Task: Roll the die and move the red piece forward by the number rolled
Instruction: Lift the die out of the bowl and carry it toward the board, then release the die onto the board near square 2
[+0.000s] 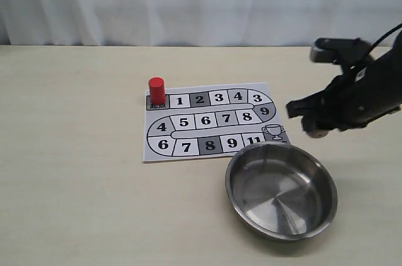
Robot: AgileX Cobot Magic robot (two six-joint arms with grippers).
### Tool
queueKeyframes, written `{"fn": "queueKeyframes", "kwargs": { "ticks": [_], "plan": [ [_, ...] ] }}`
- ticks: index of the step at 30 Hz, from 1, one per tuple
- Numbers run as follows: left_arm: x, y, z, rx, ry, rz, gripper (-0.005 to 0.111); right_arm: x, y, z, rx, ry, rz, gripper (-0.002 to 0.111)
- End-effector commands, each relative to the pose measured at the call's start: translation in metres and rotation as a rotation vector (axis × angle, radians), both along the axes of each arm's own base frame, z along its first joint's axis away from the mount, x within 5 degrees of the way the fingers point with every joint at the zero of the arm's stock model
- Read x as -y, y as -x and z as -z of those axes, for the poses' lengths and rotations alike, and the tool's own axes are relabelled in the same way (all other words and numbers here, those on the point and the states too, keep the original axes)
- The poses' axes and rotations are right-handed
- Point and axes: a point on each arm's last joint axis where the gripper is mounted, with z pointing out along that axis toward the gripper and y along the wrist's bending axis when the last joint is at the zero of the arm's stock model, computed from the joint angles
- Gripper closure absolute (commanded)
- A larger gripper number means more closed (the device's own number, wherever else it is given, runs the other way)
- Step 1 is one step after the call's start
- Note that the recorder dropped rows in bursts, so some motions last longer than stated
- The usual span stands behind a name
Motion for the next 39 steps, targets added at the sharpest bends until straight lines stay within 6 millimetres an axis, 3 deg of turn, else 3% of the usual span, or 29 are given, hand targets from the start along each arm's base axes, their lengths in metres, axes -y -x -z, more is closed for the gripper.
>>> {"fn": "queueKeyframes", "kwargs": {
  "ticks": [1,3,8,14,16,17,19,21,23,31,35,39],
  "plan": [
    [0.000,0.000,-0.003,0.018,-0.002,0.008,0.107,0.043,-0.015,-0.016,0.119,0.089,0.022,0.104],
    [0.000,0.000,-0.003,0.018,-0.002,0.008,0.107,0.059,-0.024,-0.012,0.161,0.113,0.043,0.104],
    [0.000,0.000,-0.003,0.018,-0.002,0.008,0.107,0.081,-0.058,0.027,0.073,0.126,0.080,0.104],
    [0.000,0.000,-0.003,0.018,-0.002,0.008,0.107,0.076,-0.098,0.062,-0.004,0.036,0.042,0.101],
    [0.000,0.000,-0.003,0.018,-0.002,0.008,0.107,0.059,-0.108,0.067,0.012,-0.131,-0.024,0.081],
    [0.000,0.000,-0.003,0.018,-0.002,0.008,0.107,0.045,-0.113,0.066,0.027,-0.280,-0.069,0.062],
    [0.000,0.000,-0.003,0.018,-0.002,0.008,0.107,0.031,-0.115,0.064,0.044,-0.406,-0.154,0.034],
    [0.000,0.000,-0.003,0.018,-0.002,0.008,0.107,0.022,-0.114,0.063,0.040,-0.437,-0.221,0.017],
    [0.000,0.000,-0.003,0.018,-0.002,0.008,0.107,0.023,-0.113,0.064,0.041,-0.416,-0.246,0.012],
    [0.000,0.000,-0.003,0.018,-0.002,0.008,0.107,0.054,-0.117,0.069,0.033,-0.260,-0.096,0.025],
    [0.000,0.000,-0.003,0.018,-0.002,0.008,0.107,0.061,-0.116,0.072,0.017,-0.182,-0.078,0.046],
    [0.000,0.000,-0.003,0.018,-0.002,0.008,0.107,0.061,-0.115,0.073,0.009,-0.159,-0.101,0.075]
  ]
}}
